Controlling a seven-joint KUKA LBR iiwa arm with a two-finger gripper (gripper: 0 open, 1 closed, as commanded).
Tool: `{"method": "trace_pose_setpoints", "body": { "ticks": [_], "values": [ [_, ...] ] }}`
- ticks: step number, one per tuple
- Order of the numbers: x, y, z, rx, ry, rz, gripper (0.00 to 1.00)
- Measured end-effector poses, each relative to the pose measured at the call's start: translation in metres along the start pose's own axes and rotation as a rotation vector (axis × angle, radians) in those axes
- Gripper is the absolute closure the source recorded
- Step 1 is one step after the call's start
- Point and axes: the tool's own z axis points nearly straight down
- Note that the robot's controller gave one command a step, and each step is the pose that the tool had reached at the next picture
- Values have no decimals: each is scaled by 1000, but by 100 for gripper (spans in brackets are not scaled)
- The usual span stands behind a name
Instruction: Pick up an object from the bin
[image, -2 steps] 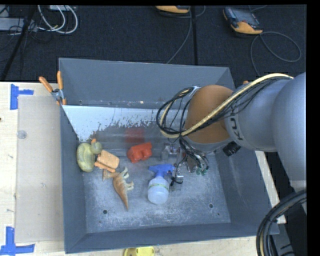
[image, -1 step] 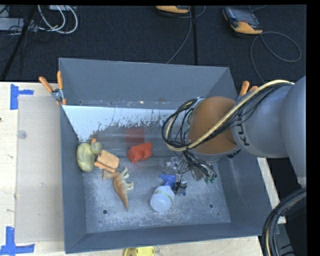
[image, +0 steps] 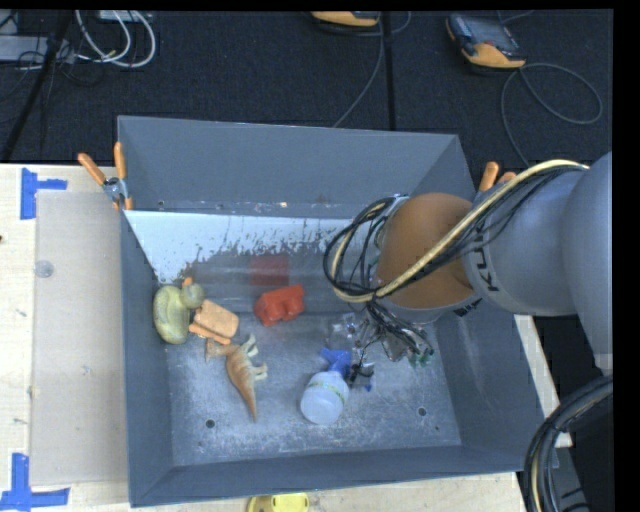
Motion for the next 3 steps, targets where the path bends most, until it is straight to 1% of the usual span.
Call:
{"method": "trace_pose_setpoints", "body": {
  "ticks": [1, 2, 3],
  "values": [
    [-13, -16, -100, 0, -1, -178, 100],
    [-13, -16, -100, -1, 0, -177, 100],
    [-26, -18, -245, 1, -5, -112, 100]
  ]
}}
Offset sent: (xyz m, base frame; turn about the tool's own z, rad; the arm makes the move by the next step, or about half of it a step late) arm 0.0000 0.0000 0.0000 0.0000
